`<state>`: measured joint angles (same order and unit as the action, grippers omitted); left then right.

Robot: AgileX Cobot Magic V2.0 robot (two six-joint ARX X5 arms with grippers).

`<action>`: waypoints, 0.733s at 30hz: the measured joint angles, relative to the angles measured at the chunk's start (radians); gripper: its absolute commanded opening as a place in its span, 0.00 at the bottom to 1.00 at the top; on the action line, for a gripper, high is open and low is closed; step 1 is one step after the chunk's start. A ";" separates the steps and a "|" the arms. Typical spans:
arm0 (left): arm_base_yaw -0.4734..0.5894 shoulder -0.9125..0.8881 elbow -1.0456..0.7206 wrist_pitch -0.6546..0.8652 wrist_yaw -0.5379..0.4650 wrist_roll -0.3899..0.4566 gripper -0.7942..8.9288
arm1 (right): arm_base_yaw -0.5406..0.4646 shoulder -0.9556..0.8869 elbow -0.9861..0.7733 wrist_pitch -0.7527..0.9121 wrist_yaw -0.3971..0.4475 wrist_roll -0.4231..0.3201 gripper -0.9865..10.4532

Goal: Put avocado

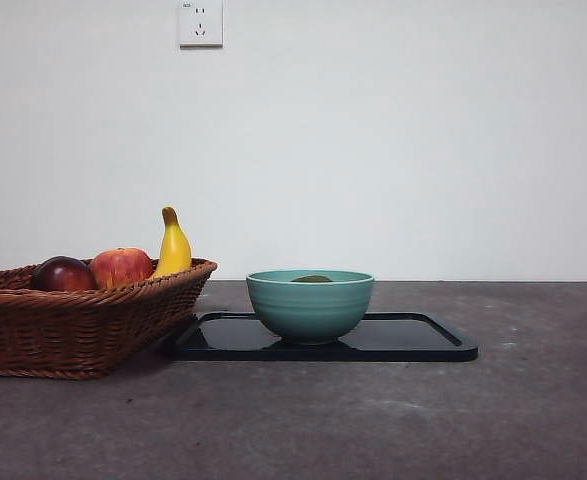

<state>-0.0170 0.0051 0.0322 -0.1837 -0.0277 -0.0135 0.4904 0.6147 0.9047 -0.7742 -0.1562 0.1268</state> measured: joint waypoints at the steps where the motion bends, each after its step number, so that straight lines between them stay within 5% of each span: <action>1: 0.000 0.000 0.000 0.000 0.000 0.000 0.09 | -0.045 -0.030 -0.031 0.043 0.001 0.000 0.09; 12: 0.000 0.000 0.000 0.000 0.000 0.000 0.09 | -0.448 -0.382 -0.530 0.539 0.004 -0.019 0.09; 22: 0.000 0.000 0.000 0.000 0.000 0.000 0.09 | -0.533 -0.578 -0.802 0.667 0.060 -0.019 0.09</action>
<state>-0.0170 0.0051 0.0322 -0.1841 -0.0273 -0.0135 -0.0422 0.0364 0.1024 -0.1070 -0.0959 0.1078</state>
